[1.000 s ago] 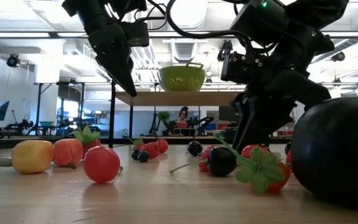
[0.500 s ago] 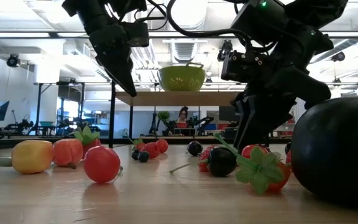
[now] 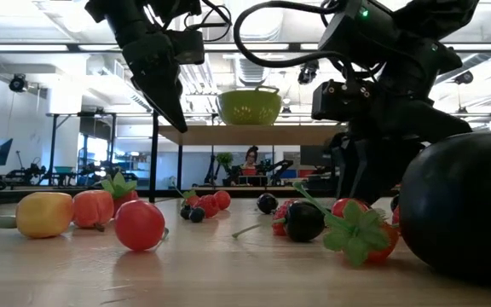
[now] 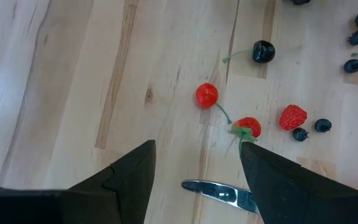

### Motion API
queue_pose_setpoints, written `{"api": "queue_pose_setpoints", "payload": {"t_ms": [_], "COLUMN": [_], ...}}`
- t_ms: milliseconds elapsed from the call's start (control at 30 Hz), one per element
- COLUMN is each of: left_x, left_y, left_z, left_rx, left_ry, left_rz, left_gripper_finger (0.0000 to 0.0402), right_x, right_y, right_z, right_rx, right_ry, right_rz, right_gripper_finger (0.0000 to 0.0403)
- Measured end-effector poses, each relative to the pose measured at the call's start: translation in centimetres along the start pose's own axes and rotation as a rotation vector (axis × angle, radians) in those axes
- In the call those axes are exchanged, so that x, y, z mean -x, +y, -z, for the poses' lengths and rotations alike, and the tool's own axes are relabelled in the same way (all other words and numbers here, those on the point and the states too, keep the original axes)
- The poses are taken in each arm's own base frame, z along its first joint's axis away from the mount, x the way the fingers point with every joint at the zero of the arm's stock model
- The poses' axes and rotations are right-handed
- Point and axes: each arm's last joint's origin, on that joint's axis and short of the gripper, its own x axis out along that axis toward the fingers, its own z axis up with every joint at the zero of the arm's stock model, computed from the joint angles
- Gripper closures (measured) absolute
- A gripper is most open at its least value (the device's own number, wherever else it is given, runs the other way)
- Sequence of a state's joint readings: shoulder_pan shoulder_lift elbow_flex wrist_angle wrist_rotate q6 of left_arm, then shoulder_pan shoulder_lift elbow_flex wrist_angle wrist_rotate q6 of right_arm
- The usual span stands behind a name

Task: Pick & Place Fruit
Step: Put the blackberry into the green colander on the shelf

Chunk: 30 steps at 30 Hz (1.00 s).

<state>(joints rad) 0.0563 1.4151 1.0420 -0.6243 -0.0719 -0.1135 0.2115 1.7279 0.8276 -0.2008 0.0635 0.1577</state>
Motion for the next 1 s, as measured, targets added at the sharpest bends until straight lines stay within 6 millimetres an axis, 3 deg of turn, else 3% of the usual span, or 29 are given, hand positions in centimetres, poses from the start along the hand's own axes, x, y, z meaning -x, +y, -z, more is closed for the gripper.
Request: {"api": "queue_pose_setpoints", "payload": {"t_ms": [300,567,1000], "left_x": [0.0,0.0,0.0], "left_y": [0.0,0.0,0.0], "left_z": [0.0,0.0,0.0], "left_rx": [0.0,0.0,0.0], "left_ry": [0.0,0.0,-0.004], "left_rz": [0.0,0.0,0.0], "left_gripper_finger": [0.0161,0.0161,0.0161], "right_x": [0.0,0.1,2.2], "right_y": [0.0,0.0,0.6], "right_z": [0.0,-0.3,-3.8], "right_rx": [0.0,0.0,0.124], "right_ry": [-0.003,-0.005,-0.025], "right_rz": [0.003,-0.006,-0.051], "right_gripper_finger": [0.0311,0.0301,0.0304]}}
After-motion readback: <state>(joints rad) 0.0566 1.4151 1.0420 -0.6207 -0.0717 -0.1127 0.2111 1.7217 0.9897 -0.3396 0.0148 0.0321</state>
